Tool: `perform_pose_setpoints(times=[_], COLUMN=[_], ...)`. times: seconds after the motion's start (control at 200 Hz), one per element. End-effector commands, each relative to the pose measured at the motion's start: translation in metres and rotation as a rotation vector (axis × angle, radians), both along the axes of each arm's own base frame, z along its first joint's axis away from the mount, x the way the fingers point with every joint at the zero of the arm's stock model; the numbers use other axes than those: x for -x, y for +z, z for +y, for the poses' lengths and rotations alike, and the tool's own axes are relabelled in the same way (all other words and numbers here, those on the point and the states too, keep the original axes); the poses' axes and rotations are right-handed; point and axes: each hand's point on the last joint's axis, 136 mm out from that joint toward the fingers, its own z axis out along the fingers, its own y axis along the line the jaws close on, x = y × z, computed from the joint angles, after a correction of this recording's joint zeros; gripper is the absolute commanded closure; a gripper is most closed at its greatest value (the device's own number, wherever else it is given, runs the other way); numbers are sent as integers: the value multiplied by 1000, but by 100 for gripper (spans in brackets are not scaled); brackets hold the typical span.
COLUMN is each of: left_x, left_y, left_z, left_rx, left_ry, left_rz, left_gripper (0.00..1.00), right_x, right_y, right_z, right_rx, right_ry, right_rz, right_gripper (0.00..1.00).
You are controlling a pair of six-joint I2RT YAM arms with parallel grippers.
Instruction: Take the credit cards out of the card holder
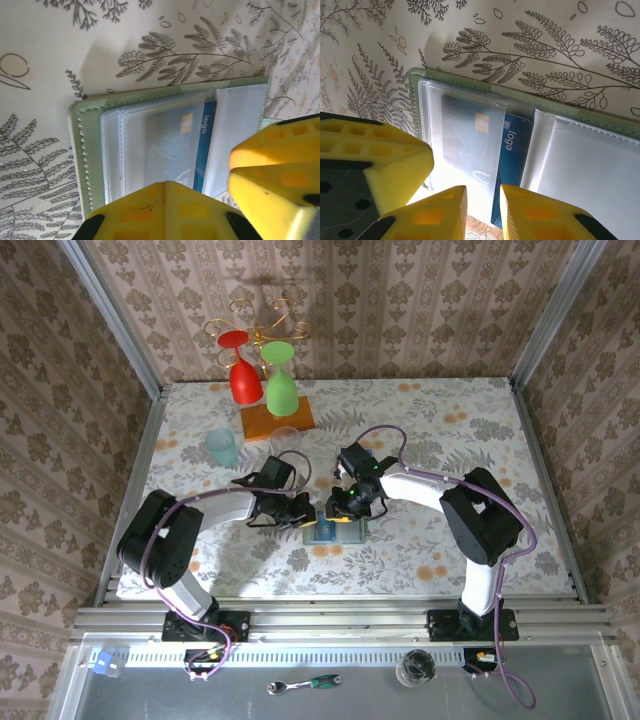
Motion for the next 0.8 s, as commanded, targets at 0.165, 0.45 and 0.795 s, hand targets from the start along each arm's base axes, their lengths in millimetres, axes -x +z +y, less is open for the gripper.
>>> perform_pose_setpoints(times=[0.165, 0.45, 0.795], left_x=[7, 5, 11], left_y=[-10, -1, -16], left_z=[2, 2, 6], left_rx=[-26, -23, -53], left_ry=[-8, -2, -3], left_rz=[34, 14, 51], left_gripper=[100, 99, 100], right_x=[6, 9, 12], right_y=[-10, -20, -33], right_z=[-6, -6, -5], right_rx=[27, 30, 29], right_ry=[-12, -11, -12], right_rz=[36, 61, 90], right_gripper=[74, 73, 73])
